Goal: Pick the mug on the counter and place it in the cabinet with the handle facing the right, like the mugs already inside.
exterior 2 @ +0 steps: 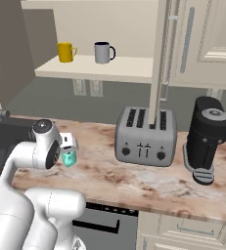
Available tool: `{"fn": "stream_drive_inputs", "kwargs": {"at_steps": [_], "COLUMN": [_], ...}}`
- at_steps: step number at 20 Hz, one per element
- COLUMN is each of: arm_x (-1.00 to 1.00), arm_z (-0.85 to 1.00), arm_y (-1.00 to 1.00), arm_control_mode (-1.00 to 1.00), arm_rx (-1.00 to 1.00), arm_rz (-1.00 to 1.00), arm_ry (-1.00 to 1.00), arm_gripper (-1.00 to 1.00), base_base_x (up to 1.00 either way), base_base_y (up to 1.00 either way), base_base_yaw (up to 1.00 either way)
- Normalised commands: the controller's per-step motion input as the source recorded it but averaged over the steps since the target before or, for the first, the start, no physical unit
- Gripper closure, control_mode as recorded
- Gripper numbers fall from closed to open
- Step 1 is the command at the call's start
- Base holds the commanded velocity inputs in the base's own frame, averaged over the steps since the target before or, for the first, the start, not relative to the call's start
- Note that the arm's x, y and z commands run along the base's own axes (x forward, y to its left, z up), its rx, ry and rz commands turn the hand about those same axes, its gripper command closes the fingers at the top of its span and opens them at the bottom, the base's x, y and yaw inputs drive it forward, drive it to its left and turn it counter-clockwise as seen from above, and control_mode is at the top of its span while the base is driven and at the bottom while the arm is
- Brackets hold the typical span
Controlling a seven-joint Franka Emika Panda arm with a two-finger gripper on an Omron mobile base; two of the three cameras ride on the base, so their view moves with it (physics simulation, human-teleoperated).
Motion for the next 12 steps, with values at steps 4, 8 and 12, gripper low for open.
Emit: {"fn": "stream_drive_inputs", "kwargs": {"at_steps": [4,8,12], "arm_x": [0.16,0.14,0.09], "arm_z": [-0.21,-0.21,-0.26], "arm_y": [0.0,0.0,0.0], "arm_control_mode": [-1.0,-1.0,-1.0], "arm_rx": [0.0,0.0,0.0], "arm_rz": [0.0,0.0,0.0], "arm_ry": [0.0,0.0,0.0], "arm_gripper": [-1.0,-1.0,-1.0], "base_base_x": [0.0,0.0,0.0], "base_base_y": [0.0,0.0,0.0], "base_base_yaw": [0.0,0.0,0.0]}}
